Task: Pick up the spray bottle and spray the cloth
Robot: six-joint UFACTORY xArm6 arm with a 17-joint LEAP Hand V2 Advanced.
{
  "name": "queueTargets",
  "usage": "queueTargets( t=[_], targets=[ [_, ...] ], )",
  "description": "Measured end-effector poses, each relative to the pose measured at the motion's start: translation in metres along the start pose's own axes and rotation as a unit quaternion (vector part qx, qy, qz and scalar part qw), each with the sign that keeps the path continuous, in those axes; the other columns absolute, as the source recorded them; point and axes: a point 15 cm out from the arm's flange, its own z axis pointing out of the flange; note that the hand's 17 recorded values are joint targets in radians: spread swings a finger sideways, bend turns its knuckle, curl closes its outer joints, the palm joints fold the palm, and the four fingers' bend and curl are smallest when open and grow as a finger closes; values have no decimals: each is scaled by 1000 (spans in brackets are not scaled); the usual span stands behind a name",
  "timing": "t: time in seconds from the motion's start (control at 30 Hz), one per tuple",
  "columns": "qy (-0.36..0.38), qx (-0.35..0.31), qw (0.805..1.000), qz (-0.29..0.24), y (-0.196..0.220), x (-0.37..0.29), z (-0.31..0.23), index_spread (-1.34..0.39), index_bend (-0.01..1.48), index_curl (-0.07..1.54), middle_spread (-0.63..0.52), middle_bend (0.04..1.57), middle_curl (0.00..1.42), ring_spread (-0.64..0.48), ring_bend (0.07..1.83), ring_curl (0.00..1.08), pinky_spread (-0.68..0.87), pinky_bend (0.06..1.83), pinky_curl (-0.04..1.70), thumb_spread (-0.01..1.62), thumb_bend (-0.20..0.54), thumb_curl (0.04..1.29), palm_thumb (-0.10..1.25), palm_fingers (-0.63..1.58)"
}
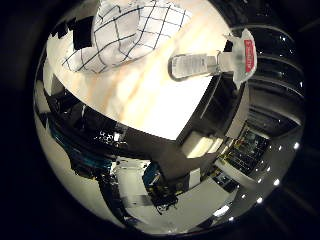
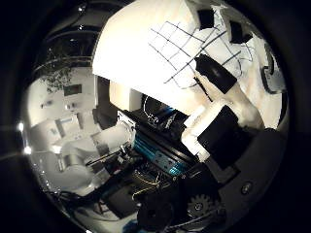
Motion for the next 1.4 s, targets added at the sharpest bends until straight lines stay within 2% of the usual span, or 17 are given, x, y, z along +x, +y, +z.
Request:
queueTargets(
  t=[0.37,0.87,1.03,1.2,1.4],
  targets=[
    [1,1,1000,-1,0,1,-1,-385,195,520,-190,463,584,-250,936,582,-440,664,982,1246,-9,498,1045,583],
    [-1,35,999,17,-4,20,-19,-385,195,523,-191,461,589,-259,931,591,-444,646,988,1246,-9,502,1044,583],
    [-2,29,999,20,21,30,-9,-385,193,522,-191,460,591,-260,930,593,-445,645,989,1244,-12,502,1032,583],
    [-8,25,998,56,54,60,6,-382,192,514,-191,480,597,-254,934,596,-435,626,995,1226,-22,488,937,561],
    [-10,53,995,90,76,98,-3,-379,183,502,-183,497,601,-254,956,596,-428,623,997,1222,-13,479,905,595]
  ],
)
